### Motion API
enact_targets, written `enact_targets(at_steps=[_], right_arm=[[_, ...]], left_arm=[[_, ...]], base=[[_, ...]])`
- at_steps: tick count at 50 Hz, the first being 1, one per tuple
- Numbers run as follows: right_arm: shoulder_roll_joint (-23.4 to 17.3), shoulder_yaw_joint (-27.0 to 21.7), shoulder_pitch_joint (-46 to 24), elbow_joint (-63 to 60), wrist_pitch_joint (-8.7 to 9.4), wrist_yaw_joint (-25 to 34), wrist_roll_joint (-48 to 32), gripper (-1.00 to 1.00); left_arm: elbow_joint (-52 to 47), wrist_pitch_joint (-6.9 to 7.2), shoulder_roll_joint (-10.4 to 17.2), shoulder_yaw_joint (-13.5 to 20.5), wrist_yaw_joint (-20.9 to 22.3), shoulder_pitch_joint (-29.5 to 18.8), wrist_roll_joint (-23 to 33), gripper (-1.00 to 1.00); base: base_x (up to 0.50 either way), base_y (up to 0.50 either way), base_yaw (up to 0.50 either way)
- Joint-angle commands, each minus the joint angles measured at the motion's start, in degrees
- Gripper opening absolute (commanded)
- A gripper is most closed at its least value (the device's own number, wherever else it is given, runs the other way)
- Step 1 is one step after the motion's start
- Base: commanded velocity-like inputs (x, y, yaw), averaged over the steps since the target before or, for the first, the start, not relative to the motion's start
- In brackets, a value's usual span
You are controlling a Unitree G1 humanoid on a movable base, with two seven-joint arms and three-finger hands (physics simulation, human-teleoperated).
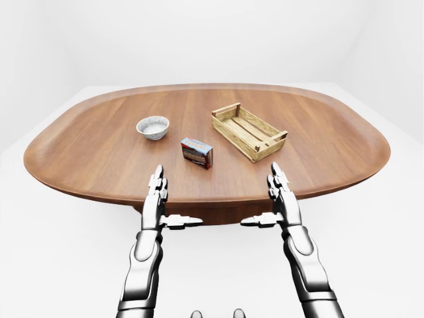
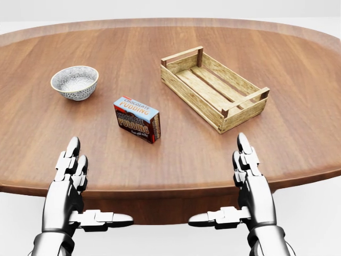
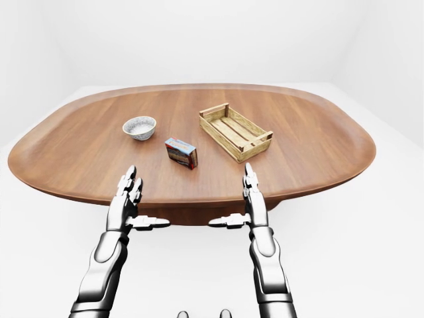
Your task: Pick up the chocolate pudding and put it in the tray.
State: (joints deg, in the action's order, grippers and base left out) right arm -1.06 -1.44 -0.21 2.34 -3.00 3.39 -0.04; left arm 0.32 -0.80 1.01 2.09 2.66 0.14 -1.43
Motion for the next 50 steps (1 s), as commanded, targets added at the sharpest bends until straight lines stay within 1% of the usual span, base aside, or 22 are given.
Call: enact_targets(at_steps=[1, 2, 3, 5, 7, 8, 9, 10, 12, 28, 29, 30, 33, 35, 36, 38, 39, 40, 41, 42, 45, 50], right_arm=[[0.1, 0.1, 0.2, -0.3, 0.06, 0.2, -0.2, 1.00], [0.1, -0.1, -0.3, 4.9, -2.00, 0.3, -0.2, 1.00], [0.0, 0.0, -0.1, 3.0, -2.00, 0.3, -0.2, 1.00], [-0.1, 0.0, 0.1, -0.3, 0.15, 0.3, 0.0, 1.00], [0.1, -0.1, -0.4, 5.3, -2.00, 0.4, -0.2, 1.00], [0.1, -0.2, -0.5, 6.4, -2.00, 0.4, -0.1, 1.00], [-0.1, 0.0, -0.1, 1.7, -1.61, 0.4, 0.0, 1.00], [-0.1, 0.0, 0.2, -0.5, 0.36, 0.4, 0.1, 1.00], [-0.1, 0.0, 0.3, -1.0, 0.73, 0.5, 0.1, 1.00], [0.1, 0.1, -0.1, 0.1, 0.63, 0.8, 0.3, 1.00], [0.1, -0.1, -0.5, 5.4, -2.00, 1.0, 0.3, 1.00], [0.1, -0.1, -0.9, 7.5, -2.00, 1.1, 0.4, 1.00], [0.0, 0.1, -0.5, 0.4, 1.36, 1.0, 0.7, 1.00], [-0.1, 0.1, -0.7, 0.6, 1.12, 1.1, 0.6, 1.00], [0.0, 0.0, -1.0, 4.9, -2.00, 1.2, 0.3, 1.00], [-0.3, 0.1, -0.8, -0.1, -0.55, 0.8, -0.3, 1.00], [-0.5, 0.1, -0.6, 1.8, -2.00, 0.3, -1.8, 1.00], [-0.5, 0.2, -0.3, -3.3, -1.70, 0.3, -2.0, 1.00], [-0.6, 0.3, 0.1, -5.8, -1.40, 0.1, -3.1, 1.00], [-0.6, 0.3, 0.2, -6.6, -2.00, 0.1, -3.4, 1.00], [-0.4, 0.5, 1.0, -2.7, -2.00, -0.9, -5.7, 1.00], [-0.2, 0.6, 2.1, -12.5, -2.00, -1.3, -7.8, 1.00]], left_arm=[[-0.1, -0.15, 0.0, 0.0, -0.1, 0.1, 0.2, 1.00], [0.0, -0.16, 0.0, 0.0, -0.1, 0.1, 0.2, 1.00], [-0.1, -0.11, 0.0, 0.0, -0.1, 0.1, 0.2, 1.00], [-0.2, -0.05, 0.0, -0.1, -0.2, 0.1, 0.2, 1.00], [-0.1, -0.08, 0.0, -0.1, -0.2, 0.1, 0.2, 1.00], [0.0, -0.10, 0.0, -0.1, -0.2, 0.1, 0.2, 1.00], [0.1, -0.17, 0.0, -0.1, -0.2, 0.0, 0.2, 1.00], [0.0, -0.10, 0.0, -0.1, -0.2, 0.1, 0.2, 1.00], [0.0, -0.11, 0.0, -0.1, -0.2, 0.1, 0.2, 1.00], [-0.4, 0.28, -0.1, -0.1, -0.2, 0.2, 0.3, 1.00], [-0.1, 0.16, 0.0, -0.1, -0.2, 0.2, 0.2, 1.00], [-0.1, 0.20, -0.1, -0.1, -0.2, 0.1, 0.2, 1.00], [0.6, 0.04, 0.0, 0.1, -0.3, -0.2, 0.2, 1.00], [0.4, 0.31, 0.0, 0.1, -0.5, -0.2, 0.1, 1.00], [0.3, 0.41, 0.0, 0.1, -0.5, -0.3, 0.1, 1.00], [-0.1, 0.59, 0.0, 0.3, -0.7, -0.4, 0.0, 1.00], [-0.7, -0.75, 0.0, 0.7, -1.3, -0.8, -0.3, 1.00], [-1.1, -1.55, 0.0, 0.9, -1.5, -1.0, -0.4, 1.00], [-1.6, -3.42, 0.0, 1.3, -2.3, -1.4, -0.5, 1.00], [-2.3, -4.20, 0.0, 1.6, -2.9, -1.5, -0.6, 1.00], [-5.8, -4.20, 0.0, 1.8, -3.6, -0.9, -1.1, 1.00], [-10.9, -4.20, -0.3, 2.2, -4.3, 0.1, -2.3, 1.00]], base=[[0.00, 0.25, 0.00], [0.00, 0.25, 0.00], [0.00, 0.25, 0.00], [0.00, 0.25, 0.00], [0.00, 0.25, 0.00], [0.00, 0.25, 0.00], [0.00, 0.25, 0.00], [0.00, 0.25, 0.00], [0.00, 0.25, 0.00], [0.00, 0.23, 0.00], [0.00, 0.09, 0.00], [0.00, 0.00, 0.00], [0.00, 0.00, 0.00], [0.00, 0.00, 0.00], [0.00, 0.00, 0.00], [0.00, 0.00, 0.00], [0.00, 0.00, 0.00], [0.00, 0.00, 0.00], [0.00, 0.00, 0.00], [0.00, 0.00, 0.00], [0.00, 0.00, 0.00], [0.00, 0.00, 0.00]])
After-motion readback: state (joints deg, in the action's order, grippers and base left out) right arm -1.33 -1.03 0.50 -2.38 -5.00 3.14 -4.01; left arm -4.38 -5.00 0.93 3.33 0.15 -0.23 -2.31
